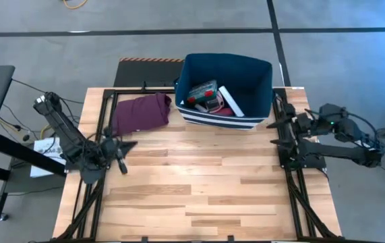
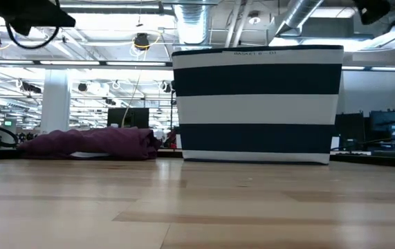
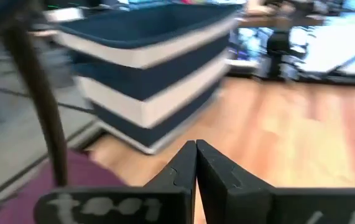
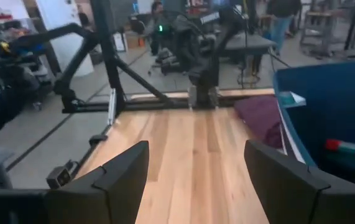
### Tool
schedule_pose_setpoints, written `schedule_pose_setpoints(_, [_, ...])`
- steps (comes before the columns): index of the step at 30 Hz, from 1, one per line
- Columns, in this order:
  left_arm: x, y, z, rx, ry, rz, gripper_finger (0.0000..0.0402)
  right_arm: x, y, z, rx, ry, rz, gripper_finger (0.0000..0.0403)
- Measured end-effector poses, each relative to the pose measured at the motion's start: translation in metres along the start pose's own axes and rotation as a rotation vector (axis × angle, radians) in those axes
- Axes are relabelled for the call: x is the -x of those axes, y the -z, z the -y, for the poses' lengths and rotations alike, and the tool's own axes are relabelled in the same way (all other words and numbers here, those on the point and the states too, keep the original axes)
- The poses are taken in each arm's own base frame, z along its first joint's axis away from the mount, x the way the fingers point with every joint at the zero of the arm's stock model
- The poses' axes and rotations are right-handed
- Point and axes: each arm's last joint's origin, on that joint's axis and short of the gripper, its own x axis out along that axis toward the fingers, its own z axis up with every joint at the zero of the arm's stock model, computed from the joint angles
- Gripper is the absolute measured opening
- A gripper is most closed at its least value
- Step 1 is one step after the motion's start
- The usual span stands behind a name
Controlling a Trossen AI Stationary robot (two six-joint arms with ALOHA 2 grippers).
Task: Pick & place medical supplies in basket/bin
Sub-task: Return to Home Position
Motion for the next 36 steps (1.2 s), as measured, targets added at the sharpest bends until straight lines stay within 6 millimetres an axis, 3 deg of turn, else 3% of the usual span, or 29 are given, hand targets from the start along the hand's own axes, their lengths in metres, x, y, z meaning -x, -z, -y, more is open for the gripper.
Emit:
schedule_pose_setpoints(6, [-0.012, -0.008, 0.026, -0.123, 0.332, 0.065, 0.0, 0.013, 0.001, -0.005, 0.022, 0.017, 0.055, 0.026])
schedule_pose_setpoints(10, [-0.025, -0.02, 0.025, -0.225, 0.46, 0.231, 0.0, 0.014, 0.001, -0.005, 0.024, 0.012, 0.058, 0.026])
schedule_pose_setpoints(14, [-0.042, -0.028, 0.005, -0.295, 0.335, 0.245, 0.0, 0.012, 0.001, -0.004, 0.022, 0.011, 0.047, 0.026])
schedule_pose_setpoints(17, [-0.042, -0.048, -0.021, -0.265, 0.263, 0.285, 0.0, 0.012, 0.001, -0.004, 0.024, 0.016, 0.036, 0.026])
schedule_pose_setpoints(22, [-0.027, -0.069, -0.052, -0.138, 0.444, 0.43, 0.0, 0.012, 0.0, -0.006, 0.044, -0.056, 0.046, 0.026])
schedule_pose_setpoints(26, [-0.032, -0.054, -0.054, -0.077, 0.579, 0.435, 0.0, 0.001, 0.0, -0.004, 0.063, -0.124, 0.162, 0.026])
schedule_pose_setpoints(30, [-0.05, -0.037, -0.05, -0.098, 0.48, 0.454, 0.0, -0.002, -0.013, -0.001, 0.054, -0.077, 0.382, 0.026])
schedule_pose_setpoints(36, [-0.069, -0.012, -0.046, -0.109, 0.464, 0.449, 0.0, -0.031, 0.03, 0.012, -0.064, 0.021, 0.276, 0.026])
